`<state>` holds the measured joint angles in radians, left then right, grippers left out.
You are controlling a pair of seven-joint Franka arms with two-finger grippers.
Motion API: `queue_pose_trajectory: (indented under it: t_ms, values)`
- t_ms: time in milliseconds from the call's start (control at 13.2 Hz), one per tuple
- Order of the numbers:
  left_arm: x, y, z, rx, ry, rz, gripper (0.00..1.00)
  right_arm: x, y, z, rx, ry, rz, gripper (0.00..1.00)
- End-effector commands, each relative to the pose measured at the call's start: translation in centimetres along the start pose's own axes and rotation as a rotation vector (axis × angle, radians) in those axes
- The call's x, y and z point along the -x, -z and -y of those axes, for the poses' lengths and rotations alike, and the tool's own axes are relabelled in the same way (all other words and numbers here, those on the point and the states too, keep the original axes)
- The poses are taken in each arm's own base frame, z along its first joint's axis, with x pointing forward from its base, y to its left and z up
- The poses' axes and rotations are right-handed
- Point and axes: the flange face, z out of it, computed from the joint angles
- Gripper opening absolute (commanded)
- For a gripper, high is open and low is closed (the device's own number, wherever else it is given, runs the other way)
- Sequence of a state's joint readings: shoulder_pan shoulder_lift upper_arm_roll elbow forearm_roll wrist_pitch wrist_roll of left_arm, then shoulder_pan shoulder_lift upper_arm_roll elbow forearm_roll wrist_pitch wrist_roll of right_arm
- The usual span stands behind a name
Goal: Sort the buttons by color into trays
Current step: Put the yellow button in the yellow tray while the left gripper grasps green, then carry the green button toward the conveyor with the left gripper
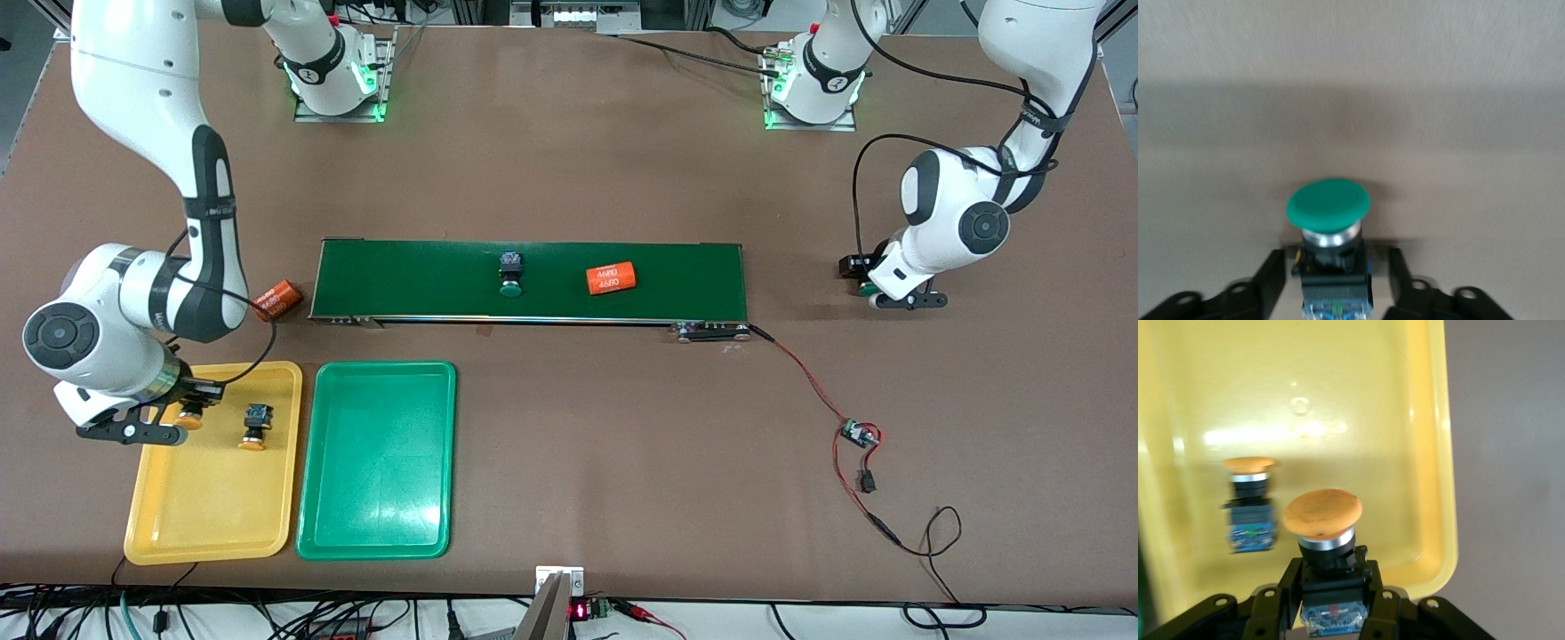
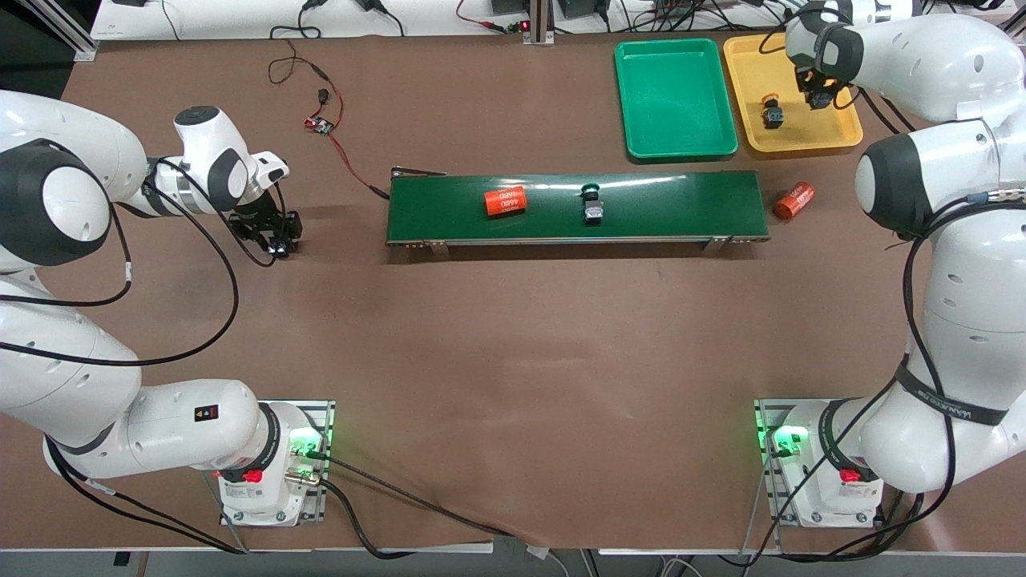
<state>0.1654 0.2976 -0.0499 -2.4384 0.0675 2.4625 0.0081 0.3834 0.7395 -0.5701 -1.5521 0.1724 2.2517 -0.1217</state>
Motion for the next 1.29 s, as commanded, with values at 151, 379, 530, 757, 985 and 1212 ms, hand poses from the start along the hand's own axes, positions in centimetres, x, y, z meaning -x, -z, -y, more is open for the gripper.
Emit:
queue_pose_trajectory:
  t_ms: [151,379,530,757,985,1212]
  values:
    - [-0.1,2.6,0.0,-0.005,-0.006,0.054,0.26,-1.1,-4.5,-2.4,-0.040,0.101,-0.031,0.15]
    - [-2.9,8.4,-1.3,-0.012,-0.030,0.065,0.26,-2.0,-6.0,-2.4,-0.076,0.122,-0.039,0.15]
    - [-4.7,12.6,-5.4,-0.019,-0.104,0.068,0.26,-2.8,-6.8,-1.9,-0.066,0.139,-0.047,0.15]
    - [-4.3,13.4,-13.7,-0.014,-0.239,0.061,0.25,-3.1,-7.2,-1.8,-0.063,0.142,-0.051,0.19]
    - [-5.2,12.6,-20.4,0.124,-0.259,0.075,0.25,-3.2,-7.4,-1.7,-0.087,0.109,-0.064,1.00]
    - [-4.0,11.9,-27.5,0.198,-0.240,0.027,0.25,-3.2,-6.4,-0.9,-0.105,0.118,-0.064,1.00]
